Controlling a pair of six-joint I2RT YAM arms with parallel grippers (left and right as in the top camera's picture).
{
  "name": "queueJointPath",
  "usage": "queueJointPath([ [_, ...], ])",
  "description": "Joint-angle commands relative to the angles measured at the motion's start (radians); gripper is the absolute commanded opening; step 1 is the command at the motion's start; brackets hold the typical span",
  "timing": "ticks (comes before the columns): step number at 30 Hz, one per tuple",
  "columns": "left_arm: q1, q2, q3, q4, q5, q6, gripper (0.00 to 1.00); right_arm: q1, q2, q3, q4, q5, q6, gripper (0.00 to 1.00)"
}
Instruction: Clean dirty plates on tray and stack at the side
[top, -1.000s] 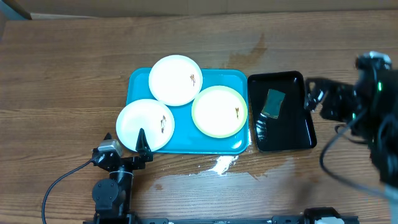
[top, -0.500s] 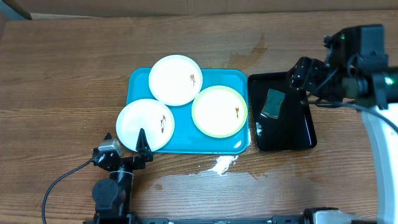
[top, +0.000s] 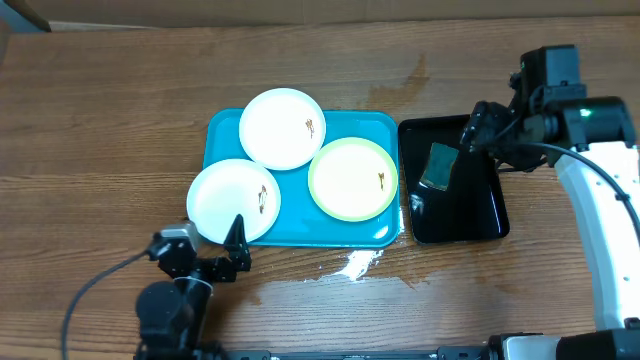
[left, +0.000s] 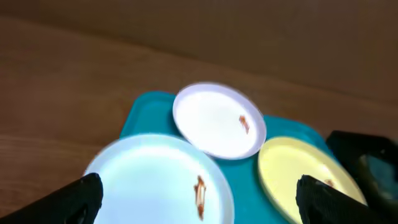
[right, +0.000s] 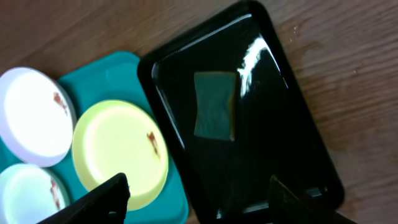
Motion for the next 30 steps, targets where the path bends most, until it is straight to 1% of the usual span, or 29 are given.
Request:
queueJointPath([
  [1,0.000,0.171,0.295,-0.100,0.056,0.018,1.00,0.016,0.007,-0.091,0.085,0.021,0.030,0.73],
  [3,0.000,0.313,0.464,-0.206,0.108,0.045,1.00,0.032,0.008,-0.147,0.148,0.021,0.030,0.72],
  [5,0.000,0.463,0.639,-0.349,0.155,0.063,1.00,0.050,0.009,-0.201,0.204,0.022,0.030,0.72],
  [6,0.000,0.603,0.798,-0.500,0.194,0.073,1.00,0.063,0.009,-0.254,0.261,0.030,0.031,0.71],
  [7,0.000,0.681,0.880,-0.583,0.216,0.080,1.00,0.071,0.009,-0.287,0.302,0.039,0.032,0.71],
  [9,0.000,0.819,1.017,-0.691,0.241,0.079,1.00,0.081,0.011,-0.349,0.385,0.073,0.049,0.69],
  [11,0.000,0.930,1.115,-0.774,0.261,0.076,1.00,0.084,0.011,-0.405,0.462,0.101,0.048,0.68],
  [13,0.000,1.012,1.173,-0.831,0.261,0.080,1.00,0.084,0.011,-0.447,0.517,0.116,0.049,0.68],
  [14,0.000,1.049,1.191,-0.839,0.277,0.092,1.00,0.084,0.011,-0.466,0.542,0.122,0.049,0.68],
  [18,-0.021,1.160,1.185,-0.830,0.432,0.141,1.00,0.084,0.012,-0.520,0.635,0.122,0.049,0.67],
  [19,-0.033,1.192,1.183,-0.825,0.445,0.142,1.00,0.084,0.013,-0.527,0.652,0.122,0.048,0.67],
  [22,-0.072,1.276,1.183,-0.825,0.447,0.084,0.99,0.084,0.029,-0.546,0.706,0.122,0.048,0.66],
  [24,-0.114,1.324,1.183,-0.810,0.400,0.071,1.00,0.084,0.049,-0.555,0.742,0.122,0.048,0.66],
  [26,-0.154,1.355,1.183,-0.769,0.293,0.042,1.00,0.084,0.071,-0.560,0.770,0.122,0.048,0.66],
  [28,-0.201,1.392,1.183,-0.696,0.154,-0.017,1.00,0.084,0.096,-0.560,0.794,0.122,0.048,0.67],
  [29,-0.219,1.409,1.183,-0.665,0.116,-0.035,0.99,0.084,0.108,-0.560,0.805,0.122,0.048,0.67],
  [30,-0.259,1.448,1.182,-0.601,0.087,-0.043,0.97,0.084,0.132,-0.560,0.821,0.122,0.048,0.68],
])
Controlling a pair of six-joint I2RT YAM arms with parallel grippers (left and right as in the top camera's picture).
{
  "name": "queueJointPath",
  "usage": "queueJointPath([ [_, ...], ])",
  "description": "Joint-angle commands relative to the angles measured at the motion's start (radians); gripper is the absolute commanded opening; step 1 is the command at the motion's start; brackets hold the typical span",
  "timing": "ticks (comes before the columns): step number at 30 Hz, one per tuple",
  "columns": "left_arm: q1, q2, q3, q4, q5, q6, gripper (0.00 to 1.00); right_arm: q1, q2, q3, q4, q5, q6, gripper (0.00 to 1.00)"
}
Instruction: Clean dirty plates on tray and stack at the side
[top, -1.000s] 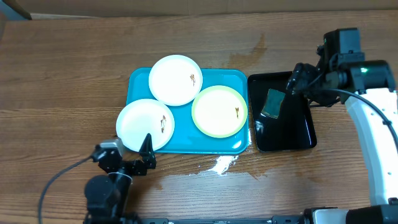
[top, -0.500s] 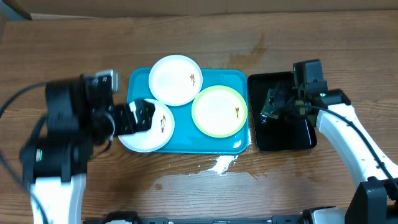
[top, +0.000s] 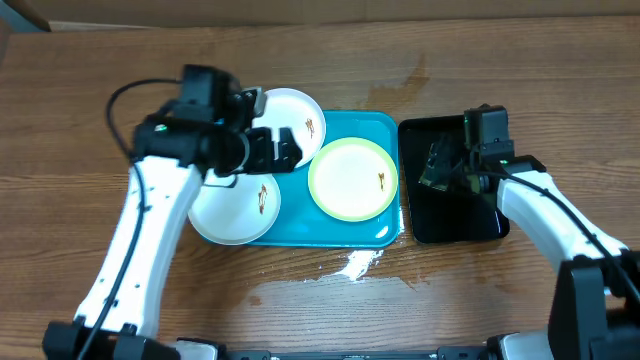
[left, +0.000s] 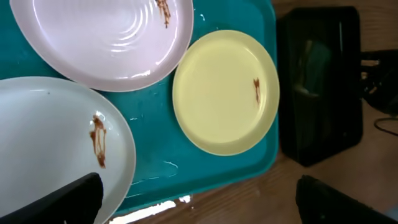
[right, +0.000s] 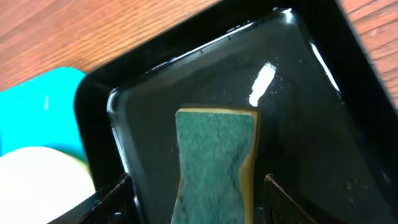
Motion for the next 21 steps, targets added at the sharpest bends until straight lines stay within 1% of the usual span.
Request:
queueJointPath([
  [1,-0.087,0.074,0.016,0.101,-0.157,-0.069,0.95,0.000,0.051,-0.014,0.034,0.016,0.002,0.68],
  [2,-0.126,0.119,0.016,0.137,-0.161,-0.077,0.87,0.000,0.064,-0.014,0.042,0.016,0.002,0.68],
  [3,-0.145,0.145,0.016,0.154,-0.168,-0.080,0.81,0.000,0.069,-0.014,0.046,0.017,0.002,0.68],
  [4,-0.173,0.198,0.016,0.181,-0.172,-0.080,0.68,0.000,0.083,-0.014,0.053,0.016,0.002,0.68],
  [5,-0.185,0.226,0.016,0.193,-0.173,-0.084,0.66,0.000,0.088,-0.014,0.054,0.013,0.002,0.68],
  [6,-0.193,0.253,0.016,0.200,-0.173,-0.088,0.66,0.000,0.094,-0.014,0.054,0.013,0.002,0.69],
  [7,-0.199,0.279,0.016,0.205,-0.174,-0.097,0.66,0.000,0.098,-0.014,0.054,0.008,0.002,0.71],
  [9,-0.200,0.325,0.016,0.214,-0.193,-0.122,0.69,0.000,0.100,-0.014,0.052,-0.010,0.002,0.72],
  [13,-0.199,0.391,0.016,0.230,-0.224,-0.153,0.69,0.000,0.102,-0.016,0.051,-0.010,0.002,0.72],
  [17,-0.200,0.419,0.016,0.256,-0.224,-0.154,0.70,0.000,0.115,-0.018,0.062,-0.009,0.002,0.72],
  [21,-0.202,0.436,0.016,0.269,-0.225,-0.155,0.72,0.000,0.169,-0.018,0.079,-0.010,0.002,0.72],
])
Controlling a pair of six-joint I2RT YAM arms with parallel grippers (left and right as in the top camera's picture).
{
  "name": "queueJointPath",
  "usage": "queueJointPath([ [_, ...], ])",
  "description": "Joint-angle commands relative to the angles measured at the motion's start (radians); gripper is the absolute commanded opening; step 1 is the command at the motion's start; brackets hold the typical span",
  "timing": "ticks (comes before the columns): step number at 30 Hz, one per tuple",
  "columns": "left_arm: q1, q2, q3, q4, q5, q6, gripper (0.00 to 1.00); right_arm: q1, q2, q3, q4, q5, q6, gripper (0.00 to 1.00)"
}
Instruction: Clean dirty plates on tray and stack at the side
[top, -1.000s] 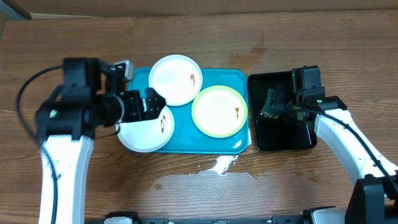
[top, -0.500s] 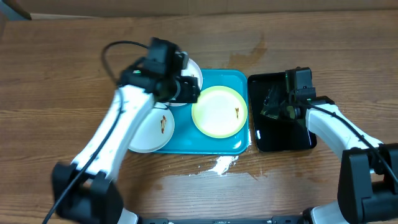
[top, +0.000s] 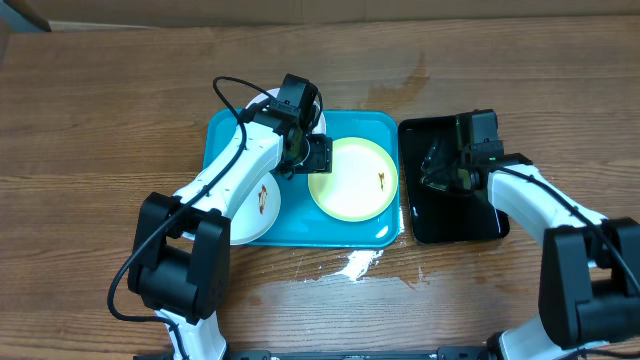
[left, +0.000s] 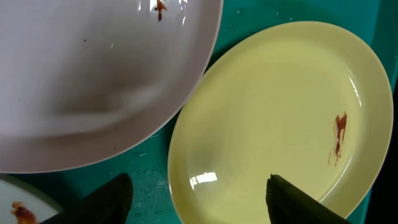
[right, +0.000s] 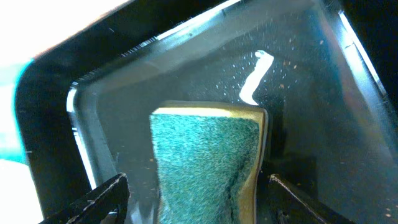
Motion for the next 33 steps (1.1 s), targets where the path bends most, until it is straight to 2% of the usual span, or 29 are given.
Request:
queueJointPath([
  [1,0.002,0.023,0.011,0.004,-0.016,-0.022,0.73,0.000,0.055,-0.016,0.016,-0.005,0.002,0.71],
  [2,0.002,0.028,0.011,0.004,-0.016,-0.022,0.74,0.000,0.056,-0.016,0.016,-0.005,0.002,0.69],
  [3,0.000,0.038,0.011,0.006,-0.016,-0.022,0.74,0.000,0.054,-0.013,0.013,-0.005,0.002,0.56],
  [4,-0.002,0.045,0.011,0.008,-0.017,-0.022,0.74,0.000,0.052,-0.009,0.007,-0.005,0.002,0.53],
  [12,-0.022,0.111,0.010,0.021,-0.016,-0.022,0.72,0.000,0.043,0.008,-0.045,-0.005,0.001,0.45],
  [16,-0.029,0.124,0.010,0.015,-0.016,-0.021,0.63,0.000,0.013,0.053,-0.153,0.023,-0.003,0.39],
  [21,-0.031,0.123,0.010,0.013,-0.016,-0.021,0.40,0.000,-0.005,0.064,-0.229,0.063,-0.002,0.40],
  [23,-0.031,0.123,0.010,0.011,-0.016,-0.021,0.37,0.002,-0.005,0.057,-0.249,0.061,-0.002,0.44],
  [29,-0.030,0.123,0.010,0.011,-0.016,-0.022,0.39,0.001,-0.005,0.043,-0.259,0.053,0.002,0.55],
  [33,-0.031,0.123,0.010,0.012,-0.017,-0.021,0.29,0.001,-0.005,0.029,-0.257,0.042,0.002,0.62],
])
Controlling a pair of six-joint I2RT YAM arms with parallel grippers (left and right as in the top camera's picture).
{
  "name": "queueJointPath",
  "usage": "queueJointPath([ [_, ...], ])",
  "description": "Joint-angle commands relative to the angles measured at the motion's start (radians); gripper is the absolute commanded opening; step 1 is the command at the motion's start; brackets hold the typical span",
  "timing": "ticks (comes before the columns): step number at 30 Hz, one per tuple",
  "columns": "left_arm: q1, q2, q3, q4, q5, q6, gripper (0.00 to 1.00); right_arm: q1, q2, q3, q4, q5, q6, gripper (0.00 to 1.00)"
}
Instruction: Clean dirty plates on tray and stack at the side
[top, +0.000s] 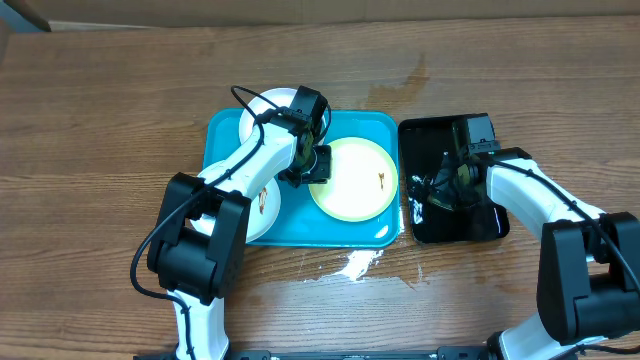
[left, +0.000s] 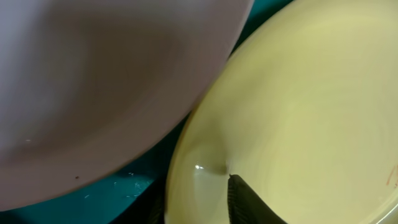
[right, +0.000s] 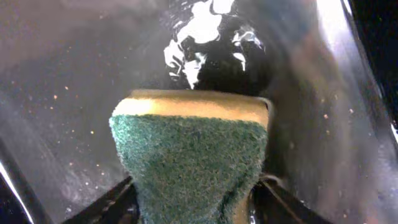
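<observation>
Three stained plates lie on the teal tray (top: 225, 130): a yellow plate (top: 355, 185) at the right, a white plate (top: 265, 125) at the back and another white plate (top: 264, 205) at the front left, partly under my left arm. My left gripper (top: 318, 163) is shut on the yellow plate's (left: 311, 112) left rim, one finger on top and one beneath. The back white plate (left: 93, 81) overlaps beside it. My right gripper (right: 196, 202) is shut on the green-and-yellow sponge (right: 193, 149), squeezing it in the wet black tray (top: 490, 225).
A puddle of spilled water (top: 350, 265) lies on the wooden table in front of the teal tray. The black tray sits close against the teal tray's right side. Bare table stretches left of the teal tray.
My left gripper was open over the yellow plate's left rim and is now shut on it. My right gripper was open astride the sponge and now pinches it, sitting lower in the black tray.
At first my left gripper sat near the table's front edge and my right hung above the black tray. Then the left was over the white plates and the right low over the sponge. Both then stood open at plate rim and sponge, and now grip them.
</observation>
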Motion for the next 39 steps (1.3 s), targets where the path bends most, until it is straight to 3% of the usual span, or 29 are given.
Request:
queueJointPath([
  [1,-0.004,0.010,0.010,0.004,0.000,0.001,0.29,0.001,-0.026,-0.015,0.007,-0.013,0.003,0.63],
  [8,-0.004,0.010,0.010,0.004,0.001,0.001,0.23,0.001,-0.024,-0.017,-0.008,-0.027,0.002,0.57],
  [14,-0.004,0.010,0.010,0.000,0.001,0.001,0.24,-0.013,-0.024,-0.006,0.132,-0.023,-0.058,0.72],
  [23,-0.004,0.010,0.010,0.001,0.001,0.000,0.24,-0.012,0.052,-0.010,0.188,-0.026,-0.054,0.71],
  [26,-0.004,0.010,0.010,-0.001,0.001,0.002,0.24,-0.012,0.052,-0.008,0.208,-0.023,-0.055,0.59],
  [29,-0.004,0.010,0.010,0.000,0.000,0.002,0.24,-0.015,0.052,-0.008,0.210,-0.012,-0.055,0.40],
  [31,-0.004,0.010,0.010,0.000,0.000,0.001,0.17,-0.015,0.052,-0.008,0.205,-0.011,-0.055,0.04],
  [33,-0.004,0.010,0.010,0.002,0.000,0.001,0.16,-0.015,0.052,-0.007,0.208,-0.011,-0.055,0.04],
  [34,-0.004,0.010,0.010,0.004,0.000,0.001,0.15,-0.016,0.051,0.000,0.206,-0.011,-0.059,0.13],
  [36,-0.004,0.010,0.010,0.005,0.000,0.001,0.17,-0.020,0.047,0.026,0.183,-0.012,-0.059,0.54],
  [39,-0.004,0.010,0.010,0.001,0.001,0.002,0.22,-0.023,0.022,0.097,0.071,-0.012,-0.059,0.59],
])
